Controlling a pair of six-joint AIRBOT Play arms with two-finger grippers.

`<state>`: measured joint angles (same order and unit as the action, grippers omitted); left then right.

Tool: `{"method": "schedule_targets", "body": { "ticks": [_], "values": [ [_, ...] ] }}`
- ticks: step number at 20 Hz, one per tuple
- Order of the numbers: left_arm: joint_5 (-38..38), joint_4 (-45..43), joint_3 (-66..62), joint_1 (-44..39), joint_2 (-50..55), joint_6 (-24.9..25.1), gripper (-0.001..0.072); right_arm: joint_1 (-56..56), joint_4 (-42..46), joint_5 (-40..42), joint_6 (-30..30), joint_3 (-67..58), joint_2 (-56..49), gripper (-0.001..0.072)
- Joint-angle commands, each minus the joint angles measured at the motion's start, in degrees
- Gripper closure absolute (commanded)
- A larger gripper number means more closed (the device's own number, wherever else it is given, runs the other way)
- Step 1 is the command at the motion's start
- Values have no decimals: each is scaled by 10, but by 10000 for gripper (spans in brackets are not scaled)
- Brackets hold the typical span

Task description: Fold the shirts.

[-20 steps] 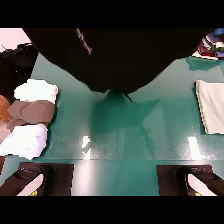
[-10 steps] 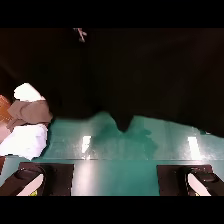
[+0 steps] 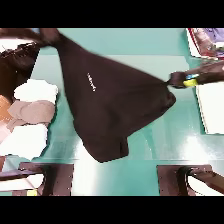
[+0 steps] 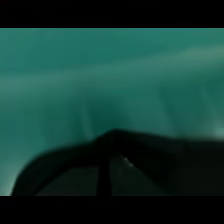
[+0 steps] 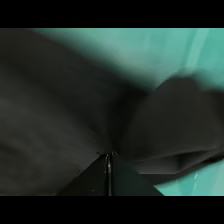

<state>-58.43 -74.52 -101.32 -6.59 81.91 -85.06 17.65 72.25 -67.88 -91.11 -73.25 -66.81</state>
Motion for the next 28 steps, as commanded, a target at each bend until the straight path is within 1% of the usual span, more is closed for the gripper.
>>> {"method": "schedule_targets", "body": {
  "ticks": [1, 3, 4, 5, 6, 7, 9, 11, 12, 13, 14, 16, 17, 19, 20, 22, 24, 28],
  "values": [
    [28, -3, 17, 0, 123, -5, 685, 35, -7, 127, -4, 38, -95, 696],
    [36, -3, 17, 0, 147, -7, 685, 38, -7, 142, -4, 5, -141, 695],
    [36, -3, 17, 0, 148, -7, 664, 38, -7, 137, -4, -18, -161, 694],
    [33, -3, 14, 0, 147, -7, 358, 38, -7, 128, -3, -45, -178, 663],
    [19, -4, 7, 2, 147, -8, 100, 35, -7, 115, -3, -75, -193, 419],
    [-12, -3, -7, 8, 147, -20, 87, 33, -7, 98, -3, -102, -202, 263],
    [-97, -3, -40, 29, 143, -26, 87, 23, -6, 58, 4, -141, -201, 260],
    [-176, -3, -34, 53, 114, -24, 87, 9, -6, 26, 19, -146, -177, 261],
    [-203, -4, -15, 62, 92, -17, 87, 1, -7, 16, 23, -136, -156, 261],
    [-209, -4, 20, 66, 64, -16, 87, -6, -7, 14, 23, -117, -134, 261],
    [-205, -4, 69, 66, 31, -15, 87, -13, -7, 14, 23, -90, -107, 261],
    [-183, -2, 209, 57, -47, -17, 87, -26, -7, 15, 23, -39, -59, 261],
    [-163, 0, 285, 46, -86, -26, 87, -30, -7, 16, 23, -16, -37, 262],
    [-107, 16, 450, 16, -166, -62, 87, -37, -7, 29, 23, 29, 3, 261],
    [-79, 38, 529, 0, -203, -78, 87, -42, -8, 37, 22, 49, 20, 261],
    [-44, 106, 647, -24, -256, -92, 86, -46, -21, 50, 22, 76, 44, 262],
    [-26, 161, 715, -42, -286, -92, 87, -49, -37, 51, 22, 85, 54, 261],
    [22, 190, 752, -104, -293, -97, 87, -49, -37, 52, 22, 72, 53, 262]
  ]
}}
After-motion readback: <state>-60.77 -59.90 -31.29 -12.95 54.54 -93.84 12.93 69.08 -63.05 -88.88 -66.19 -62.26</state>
